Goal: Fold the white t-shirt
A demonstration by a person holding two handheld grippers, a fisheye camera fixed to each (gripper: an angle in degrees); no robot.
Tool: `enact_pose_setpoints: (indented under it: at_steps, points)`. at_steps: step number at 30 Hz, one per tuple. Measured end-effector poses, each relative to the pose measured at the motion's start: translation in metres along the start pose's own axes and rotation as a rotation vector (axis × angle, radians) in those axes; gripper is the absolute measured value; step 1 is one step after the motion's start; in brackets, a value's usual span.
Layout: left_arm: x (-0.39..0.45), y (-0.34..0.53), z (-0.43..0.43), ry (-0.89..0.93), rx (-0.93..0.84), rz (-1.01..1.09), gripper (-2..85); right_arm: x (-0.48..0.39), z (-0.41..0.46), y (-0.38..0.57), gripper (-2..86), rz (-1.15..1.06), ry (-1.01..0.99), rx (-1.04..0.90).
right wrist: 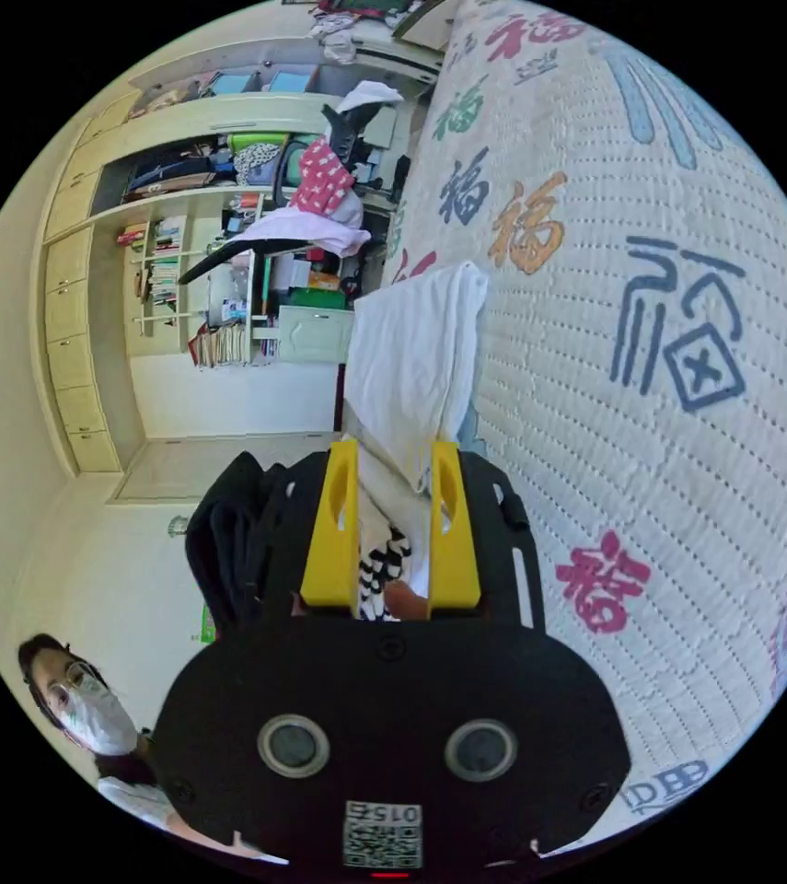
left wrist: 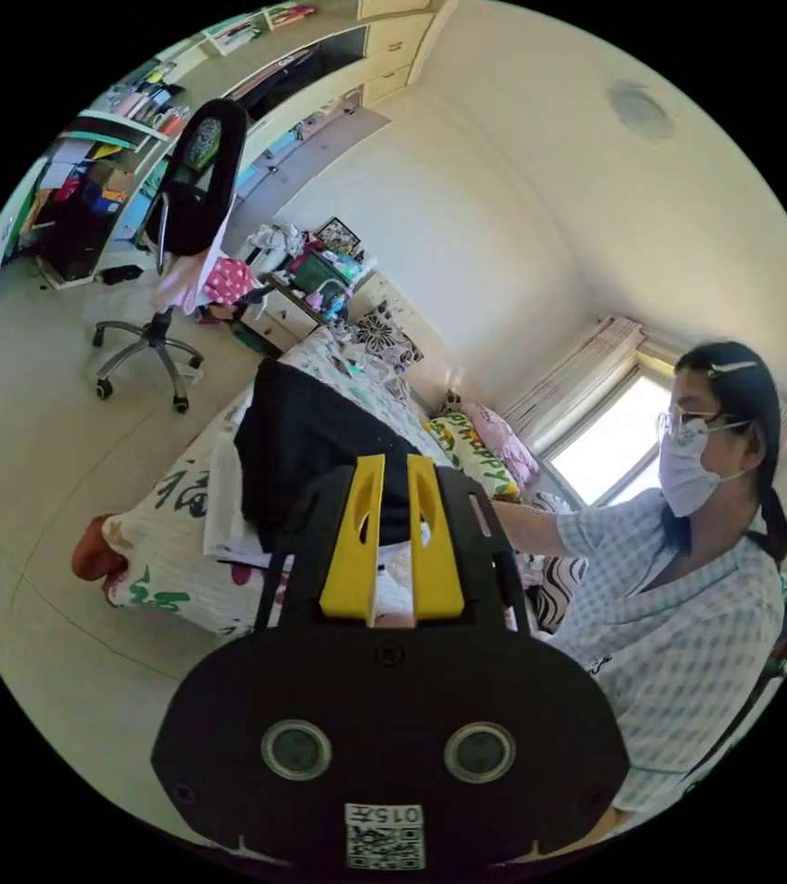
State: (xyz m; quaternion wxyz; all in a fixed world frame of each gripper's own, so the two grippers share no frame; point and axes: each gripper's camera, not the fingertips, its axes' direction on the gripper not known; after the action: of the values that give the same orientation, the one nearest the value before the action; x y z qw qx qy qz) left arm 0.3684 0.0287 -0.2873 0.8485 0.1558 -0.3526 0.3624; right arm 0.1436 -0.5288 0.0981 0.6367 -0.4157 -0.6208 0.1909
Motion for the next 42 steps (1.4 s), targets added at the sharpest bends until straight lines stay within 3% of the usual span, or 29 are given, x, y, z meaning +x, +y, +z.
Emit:
enact_pose_setpoints:
  at_steps: [4, 8, 15, 20, 24, 26, 31, 38, 42]
  points:
    - [0.028, 0.052, 0.033, 0.131, 0.006, -0.006, 2.9, 0.013, 0.033, -0.014, 6.4, 0.098, -0.023, -0.019]
    - [0.073, 0.084, 0.092, 0.113, -0.050, 0.058, 3.7, 0.002, 0.040, -0.011, 1.7, 0.079, 0.016, -0.030]
    - [0.155, 0.099, 0.197, -0.026, -0.115, 0.206, 11.2, -0.077, -0.038, 0.033, 0.1, -0.254, -0.236, 0.090]
    - [0.238, 0.104, 0.285, -0.323, -0.078, 0.397, 15.5, -0.179, -0.129, 0.108, -0.1, -0.569, -0.193, 0.083]
    - [0.291, 0.115, 0.344, -0.257, -0.065, 0.418, 13.5, -0.245, -0.210, 0.189, 0.0, -0.750, -0.247, 0.166]
    - [0.338, 0.128, 0.388, -0.108, -0.105, 0.462, 6.2, -0.262, -0.237, 0.221, 0.0, -0.772, -0.253, 0.150]
    - [0.430, 0.164, 0.421, 0.033, -0.205, 0.616, 1.4, -0.288, -0.346, 0.351, 0.2, -0.793, -0.059, 0.303]
    - [0.543, 0.206, 0.455, 0.239, -0.336, 0.913, 4.0, -0.299, -0.425, 0.535, 0.8, -0.816, 0.216, 0.529]
    - [0.571, 0.248, 0.545, 0.065, -0.453, 0.966, 7.1, -0.252, -0.467, 0.560, 2.0, -0.636, 0.291, 0.725]
